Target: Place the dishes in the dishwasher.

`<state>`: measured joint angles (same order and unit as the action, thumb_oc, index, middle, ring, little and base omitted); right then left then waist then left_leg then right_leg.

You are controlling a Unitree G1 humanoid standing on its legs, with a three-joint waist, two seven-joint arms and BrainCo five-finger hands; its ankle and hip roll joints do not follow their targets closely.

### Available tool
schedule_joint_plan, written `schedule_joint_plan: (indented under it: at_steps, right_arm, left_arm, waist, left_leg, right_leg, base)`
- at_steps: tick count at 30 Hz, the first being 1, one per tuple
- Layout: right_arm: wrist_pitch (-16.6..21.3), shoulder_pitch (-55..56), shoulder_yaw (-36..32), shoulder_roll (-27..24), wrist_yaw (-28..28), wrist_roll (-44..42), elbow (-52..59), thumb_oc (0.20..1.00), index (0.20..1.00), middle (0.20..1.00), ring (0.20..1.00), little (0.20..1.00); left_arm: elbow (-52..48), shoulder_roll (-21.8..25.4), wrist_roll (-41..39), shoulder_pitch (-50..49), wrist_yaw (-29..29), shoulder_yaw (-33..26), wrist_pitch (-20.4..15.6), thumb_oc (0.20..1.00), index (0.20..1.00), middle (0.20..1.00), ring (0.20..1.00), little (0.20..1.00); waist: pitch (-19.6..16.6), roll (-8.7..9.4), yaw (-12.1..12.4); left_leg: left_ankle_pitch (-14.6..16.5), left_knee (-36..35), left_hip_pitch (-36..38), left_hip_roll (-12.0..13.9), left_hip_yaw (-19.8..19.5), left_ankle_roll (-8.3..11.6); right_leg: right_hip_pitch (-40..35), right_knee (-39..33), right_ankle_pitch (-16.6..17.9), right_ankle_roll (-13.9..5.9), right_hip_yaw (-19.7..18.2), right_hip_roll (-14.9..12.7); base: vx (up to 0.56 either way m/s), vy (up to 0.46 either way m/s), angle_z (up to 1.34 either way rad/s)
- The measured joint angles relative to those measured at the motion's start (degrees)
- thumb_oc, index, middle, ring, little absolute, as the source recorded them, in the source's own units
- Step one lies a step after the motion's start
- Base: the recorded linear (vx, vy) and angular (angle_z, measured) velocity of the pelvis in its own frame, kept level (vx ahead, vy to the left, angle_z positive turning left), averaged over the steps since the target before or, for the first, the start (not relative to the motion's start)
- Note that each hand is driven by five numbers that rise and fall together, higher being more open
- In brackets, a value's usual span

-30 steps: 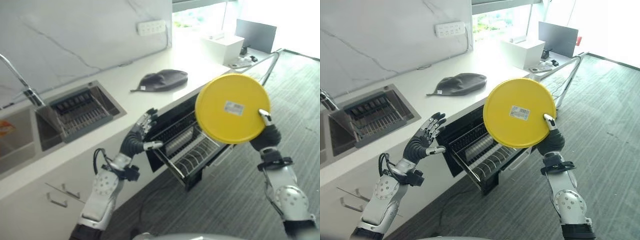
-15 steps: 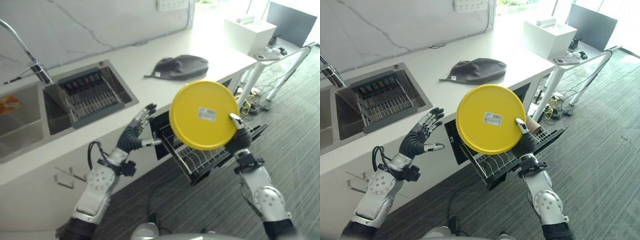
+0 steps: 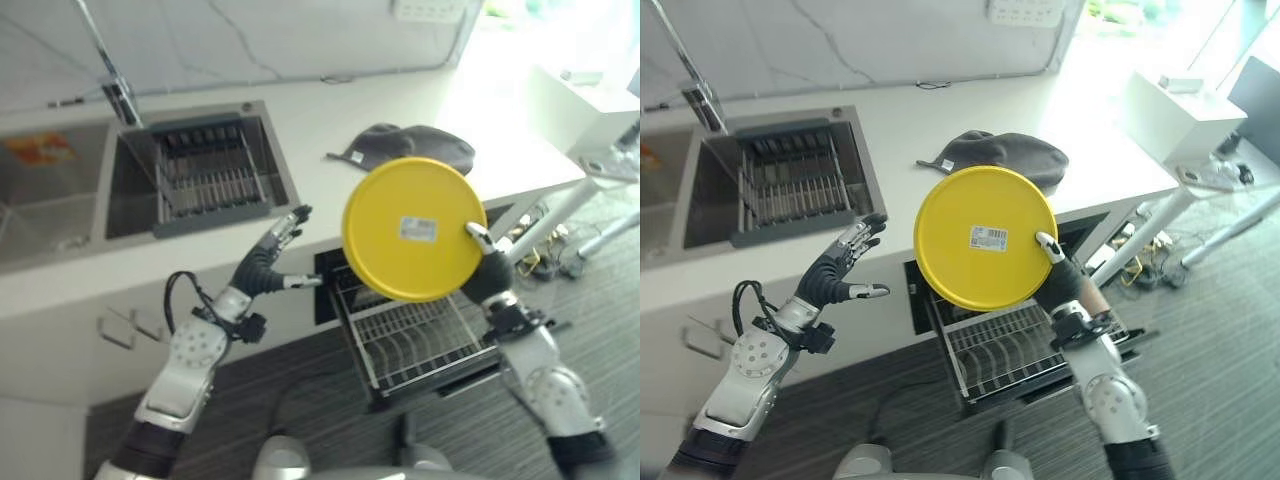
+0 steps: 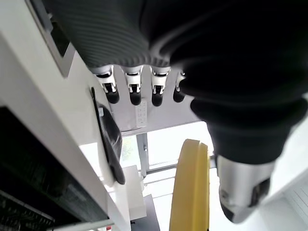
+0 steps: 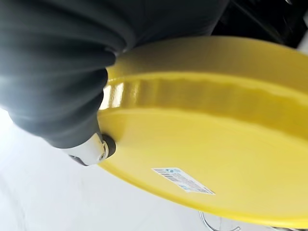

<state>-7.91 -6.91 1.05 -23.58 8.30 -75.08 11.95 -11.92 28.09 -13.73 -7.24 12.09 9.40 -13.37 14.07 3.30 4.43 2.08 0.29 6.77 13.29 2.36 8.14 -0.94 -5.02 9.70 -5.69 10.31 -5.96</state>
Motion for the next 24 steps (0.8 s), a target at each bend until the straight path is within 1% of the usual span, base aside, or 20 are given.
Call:
schedule_joint_plan:
  at_steps: [1,2,3,4,6,8,9,11,13,15,17,18,19,20,21,22,24]
  right_arm:
    - [0.76,0.1,-0.43,0.14,0.02,1.13,0.01,0.2,0.2,0.2,0.2,0.2]
    - [1.22,0.39,-1.61,-0.37,0.01,4.23,-0.07,0.2,0.2,0.2,0.2,0.2]
    - [1.74,0.61,-2.33,-0.86,-0.07,7.16,-0.35,0.2,0.2,0.2,0.2,0.2]
    - [2.55,1.17,-2.45,-1.21,-0.34,11.2,-0.46,0.2,0.2,0.2,0.2,0.2]
    - [3.08,1.78,-2.31,-1.49,-0.41,16.82,-0.47,0.2,0.2,0.2,0.2,0.2]
    - [4.22,2.65,-2.2,-1.61,-0.66,22.53,-0.47,0.2,0.2,0.2,0.2,0.2]
    - [5.21,3.05,-2.19,-1.6,-1.23,26.84,-0.47,0.2,0.2,0.2,0.2,0.2]
    - [6.52,3.24,-2.2,-1.64,-2.43,32.3,-0.51,0.2,0.2,0.2,0.2,0.2]
    - [9.18,3.37,-2.25,-1.74,-3.81,41.27,-0.5,0.2,0.2,0.2,0.2,0.2]
    - [12.81,3.56,-2.5,-2.08,-5.18,49.6,-0.55,0.2,0.2,0.2,0.2,0.2]
    - [16.11,4.37,-2.51,-3.66,-6.64,56.97,-0.77,0.2,0.2,0.2,0.2,0.2]
    - [19.16,5.23,-2.74,-5.61,-9.09,64.88,-0.96,0.2,0.2,0.2,0.2,0.2]
    - [20.73,5.45,-3.21,-7.42,-10.26,68.64,-1.32,0.2,0.2,0.2,0.2,0.2]
    - [23.54,5.58,-4.17,-10.06,-14.13,77.14,-2.08,0.2,0.2,0.2,0.2,0.2]
    - [24.7,5.56,-4.31,-11.27,-16.1,80.87,-2.23,0.2,0.2,0.2,0.2,0.2]
    - [26.58,5.56,-4.2,-12.29,-20.48,89.43,-2.39,0.2,0.2,0.2,0.2,0.2]
    - [29.91,5.5,-3.86,-13.15,-27.27,101.88,-2.39,0.2,0.2,0.2,0.2,0.2]
  left_arm:
    - [0.71,-0.16,-1.07,-1.68,0.63,1.22,0.46,1.0,1.0,1.0,1.0,1.0]
    - [2.0,-0.71,-1.64,-2.5,1.01,2.24,1.42,1.0,1.0,1.0,1.0,1.0]
    - [3.99,-1.9,-3.28,-2.81,1.08,2.12,1.74,1.0,1.0,1.0,1.0,1.0]
    - [7.52,-3.62,-4.07,-2.16,0.65,1.63,2.28,1.0,1.0,1.0,1.0,1.0]
    - [12.1,-4.08,-5.61,-2.96,0.1,1.65,3.91,1.0,1.0,1.0,1.0,1.0]
    - [17.04,-4.99,-6.7,-5.28,-0.62,0.98,4.51,1.0,1.0,1.0,1.0,1.0]
    - [21.33,-5.59,-7.65,-6.42,-1.17,0.49,4.87,1.0,1.0,1.0,1.0,1.0]
    - [25.28,-5.69,-7.65,-8.6,-2.66,0.05,6.53,1.0,1.0,1.0,1.0,1.0]
    - [31.05,-8.34,-7.95,-9.7,-4.0,-2.99,6.59,1.0,1.0,1.0,1.0,1.0]
    - [35.05,-10.31,-10.26,-11.03,-5.22,-5.51,6.45,1.0,1.0,1.0,1.0,1.0]
    - [41.72,-13.88,-12.69,-10.61,-5.76,-9.22,5.94,1.0,1.0,1.0,1.0,1.0]
    - [46.97,-15.82,-14.28,-10.71,-6.13,-11.13,5.91,1.0,1.0,1.0,1.0,1.0]
    - [49.38,-16.9,-14.88,-10.56,-6.35,-12.31,6.0,1.0,1.0,1.0,1.0,1.0]
    - [51.47,-17.44,-14.91,-11.42,-6.38,-12.87,6.07,1.0,1.0,1.0,1.0,1.0]
    - [51.81,-17.69,-14.93,-11.46,-6.39,-13.55,6.06,1.0,1.0,1.0,1.0,1.0]
    - [52.45,-18.04,-15.14,-10.97,-6.63,-14.32,6.01,1.0,1.0,1.0,1.0,1.0]
    - [52.52,-17.92,-15.62,-10.36,-6.97,-14.35,5.98,1.0,1.0,1.0,1.0,1.0]
  waist:
    - [-0.15,-0.74,-1.03]
    - [-0.12,-2.28,-2.32]
    - [-0.06,-3.58,-2.81]
    - [-0.13,-4.37,-2.94]
    - [-0.14,-4.41,-3.18]
    - [-0.18,-4.37,-2.62]
    - [-0.22,-4.3,-2.53]
    - [-0.31,-4.05,-2.3]
    - [-0.97,-3.93,-2.26]
    - [-1.65,-3.42,-2.19]
    - [-2.66,-3.07,-2.04]
    - [-3.42,-2.67,-1.73]
    - [-3.52,-2.54,-1.75]
    - [-3.57,-2.38,-1.54]
    - [-3.57,-2.39,-1.1]
    - [-3.6,-2.44,-0.91]
    - [-3.69,-2.39,-0.21]
  left_leg:
    - [-0.84,-2.8,0.96,-0.12,1.21,-0.11]
    - [-2.17,-4.99,2.02,-0.58,2.31,0.12]
    - [-2.86,-5.35,2.34,-0.2,3.49,-0.32]
    - [-3.15,-5.28,2.37,0.33,3.73,-0.08]
    - [-3.24,-5.27,2.13,0.67,3.68,-0.05]
    - [-3.23,-5.26,2.01,0.57,4.51,-0.06]
    - [-3.19,-5.26,1.99,0.28,4.78,-0.02]
    - [-3.28,-5.26,1.78,-0.44,4.8,-0.14]
    - [-3.96,-5.25,1.79,-0.87,6.05,-0.7]
    - [-4.11,-5.25,1.77,-1.33,6.13,-0.45]
    - [-4.32,-5.24,1.79,-1.51,6.12,-0.07]
    - [-4.26,-5.25,1.78,-1.46,6.02,-0.04]
    - [-4.24,-5.24,1.83,-1.44,5.89,-0.01]
    - [-4.24,-5.24,1.8,-1.36,5.84,0.0]
    - [-4.24,-5.24,1.82,-1.34,5.76,0.0]
    - [-4.24,-5.24,1.98,-1.33,5.76,0.0]
    - [-4.21,-5.25,2.22,-1.3,5.65,0.01]
  right_leg:
    - [0.37,0.0,-0.17,0.32,0.05,0.47]
    - [0.46,-0.01,-0.64,0.99,0.15,1.17]
    - [0.46,-0.03,-1.41,1.79,0.35,1.99]
    - [0.45,-0.07,-2.16,1.43,0.36,2.52]
    - [0.44,-0.35,-2.7,2.24,1.13,2.63]
    - [0.39,-0.38,-2.64,2.15,1.52,2.03]
    - [0.39,-0.4,-2.58,2.06,1.7,1.49]
    - [0.5,-0.38,-2.33,1.69,1.73,0.66]
    - [0.44,-0.39,-2.22,1.51,1.76,-0.12]
    - [0.4,-0.36,-2.12,1.27,1.77,-0.66]
    - [0.31,-0.34,-1.98,0.73,1.78,-0.84]
    - [0.18,-0.19,-1.9,0.44,2.05,-0.8]
    - [0.06,-0.06,-1.73,0.68,2.2,-0.79]
    - [-0.13,-0.06,-1.67,0.75,2.62,-0.76]
    - [-0.23,-0.07,-1.7,0.72,2.71,-0.76]
    - [-0.36,-0.08,-1.79,0.6,2.72,-0.74]
    - [-0.75,-0.39,-2.31,0.14,2.83,-0.75]
  base:
    - [-0.04,-0.013,-0.01]
    - [-0.03,-0.006,-0.01]
    - [-0.02,-0.007,-0.07]
    - [-0.04,0.003,-0.06]
    - [-0.04,0.03,0.1]
    - [-0.02,0.043,0.13]
    - [0.0,0.045,0.05]
    - [0.0,0.051,0.06]
    - [-0.01,0.037,0.04]
    - [0.0,0.0,0.0]
    - [0.0,-0.006,0.02]
    - [0.0,-0.021,0.07]
    - [-0.01,-0.025,0.11]
    - [-0.01,-0.024,0.1]
    - [0.0,-0.022,0.07]
    - [0.0,-0.014,0.04]
    - [0.0,0.0,0.0]
